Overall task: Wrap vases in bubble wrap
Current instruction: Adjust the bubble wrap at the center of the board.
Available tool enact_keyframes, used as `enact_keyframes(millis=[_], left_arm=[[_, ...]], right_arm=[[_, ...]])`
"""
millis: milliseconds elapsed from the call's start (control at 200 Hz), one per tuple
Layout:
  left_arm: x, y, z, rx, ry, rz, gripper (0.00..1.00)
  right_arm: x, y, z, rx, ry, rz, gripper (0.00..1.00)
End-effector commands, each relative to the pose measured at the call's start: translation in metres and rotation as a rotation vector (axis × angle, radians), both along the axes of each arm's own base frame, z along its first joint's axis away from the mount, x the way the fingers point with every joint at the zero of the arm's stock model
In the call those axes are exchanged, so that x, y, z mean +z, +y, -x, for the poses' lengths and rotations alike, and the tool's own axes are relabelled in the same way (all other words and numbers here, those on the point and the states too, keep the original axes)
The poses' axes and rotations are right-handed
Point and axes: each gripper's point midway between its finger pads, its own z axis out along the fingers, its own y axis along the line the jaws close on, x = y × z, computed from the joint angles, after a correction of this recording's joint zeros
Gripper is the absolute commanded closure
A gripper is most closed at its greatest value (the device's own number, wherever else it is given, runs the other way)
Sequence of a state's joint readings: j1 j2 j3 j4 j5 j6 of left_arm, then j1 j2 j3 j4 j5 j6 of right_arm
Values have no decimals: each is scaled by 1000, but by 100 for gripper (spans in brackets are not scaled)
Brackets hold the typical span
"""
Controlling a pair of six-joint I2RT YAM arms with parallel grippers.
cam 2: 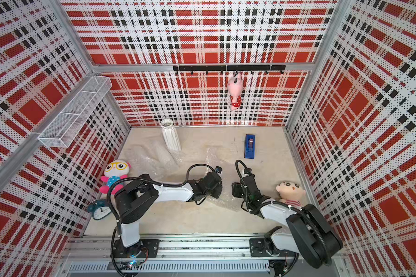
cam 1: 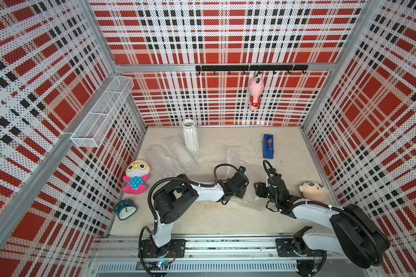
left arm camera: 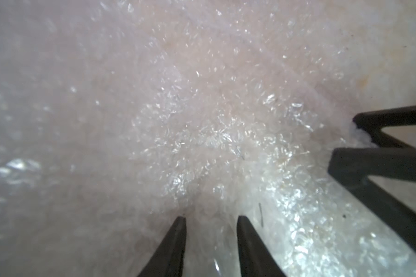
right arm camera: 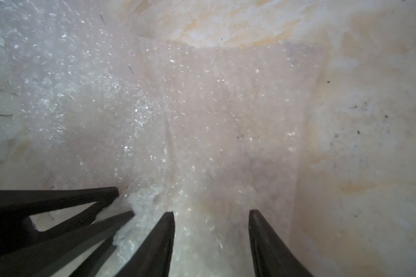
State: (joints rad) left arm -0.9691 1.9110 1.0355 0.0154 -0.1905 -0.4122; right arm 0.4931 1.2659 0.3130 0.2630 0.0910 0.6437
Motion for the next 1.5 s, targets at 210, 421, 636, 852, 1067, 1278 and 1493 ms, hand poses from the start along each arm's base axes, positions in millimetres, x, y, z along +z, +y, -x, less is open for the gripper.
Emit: enact_keyframes(millis=[210, 421, 636, 852, 1067, 1278, 1493], left_arm=[[52, 13, -12, 83, -92, 174, 97], [96, 41, -5, 134, -165, 350, 100], [133, 95, 21, 225, -257, 494, 99], [126, 147, 57, 317, -256, 574, 87], [115, 181, 81, 362, -233, 628, 57], [180, 232, 85, 464, -423, 632, 31], [237, 228, 61, 494, -563, 665, 29]], right_arm=[[2, -6, -11, -21, -9, 60, 47], [-4, -4, -23, -4, 5, 116, 49], [8, 9, -63, 54, -38, 147, 60], [30, 33, -127, 123, -106, 213, 65], [53, 40, -177, 165, -188, 357, 50], [76, 28, -173, 142, -199, 405, 40], [76, 48, -112, 204, -159, 232, 40]])
